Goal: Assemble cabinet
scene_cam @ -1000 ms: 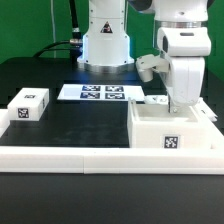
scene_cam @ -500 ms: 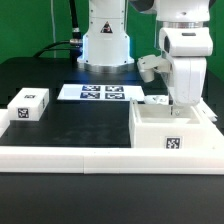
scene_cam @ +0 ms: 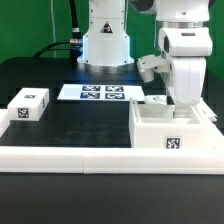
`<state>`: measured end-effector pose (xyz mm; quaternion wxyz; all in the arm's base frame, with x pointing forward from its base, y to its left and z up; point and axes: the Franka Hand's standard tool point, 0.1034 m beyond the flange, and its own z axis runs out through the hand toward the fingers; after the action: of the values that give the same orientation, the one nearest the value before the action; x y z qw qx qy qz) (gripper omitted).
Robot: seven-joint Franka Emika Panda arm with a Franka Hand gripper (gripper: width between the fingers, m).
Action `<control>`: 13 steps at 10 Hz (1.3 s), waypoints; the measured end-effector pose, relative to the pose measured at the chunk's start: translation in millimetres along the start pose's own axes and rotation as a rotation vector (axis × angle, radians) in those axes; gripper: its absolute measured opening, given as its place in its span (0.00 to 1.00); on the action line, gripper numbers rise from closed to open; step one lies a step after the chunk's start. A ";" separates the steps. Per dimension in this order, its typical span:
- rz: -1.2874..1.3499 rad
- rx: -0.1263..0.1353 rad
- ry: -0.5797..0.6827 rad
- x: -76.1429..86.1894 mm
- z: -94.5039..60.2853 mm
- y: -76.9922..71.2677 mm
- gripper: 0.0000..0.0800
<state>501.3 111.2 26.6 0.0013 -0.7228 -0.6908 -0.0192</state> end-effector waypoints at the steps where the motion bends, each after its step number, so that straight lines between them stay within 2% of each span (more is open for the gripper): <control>1: 0.000 0.000 0.000 -0.1 0.0 0.0 0.99; 3: 0.000 -0.001 0.000 -0.2 -0.8 -0.1 1.00; 6: 0.006 -0.021 -0.005 2.9 -22.6 -6.3 1.00; 8: 0.001 -0.034 -0.003 8.5 -35.4 -17.2 1.00; 13: 0.006 -0.027 -0.002 6.7 -30.7 -19.0 1.00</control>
Offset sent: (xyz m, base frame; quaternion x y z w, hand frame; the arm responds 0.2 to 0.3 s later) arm -0.0141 -0.0003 0.0180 0.0000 -0.0120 -0.0048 0.9999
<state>481.8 117.8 57.0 -0.0093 -0.7249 -0.6882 -0.0279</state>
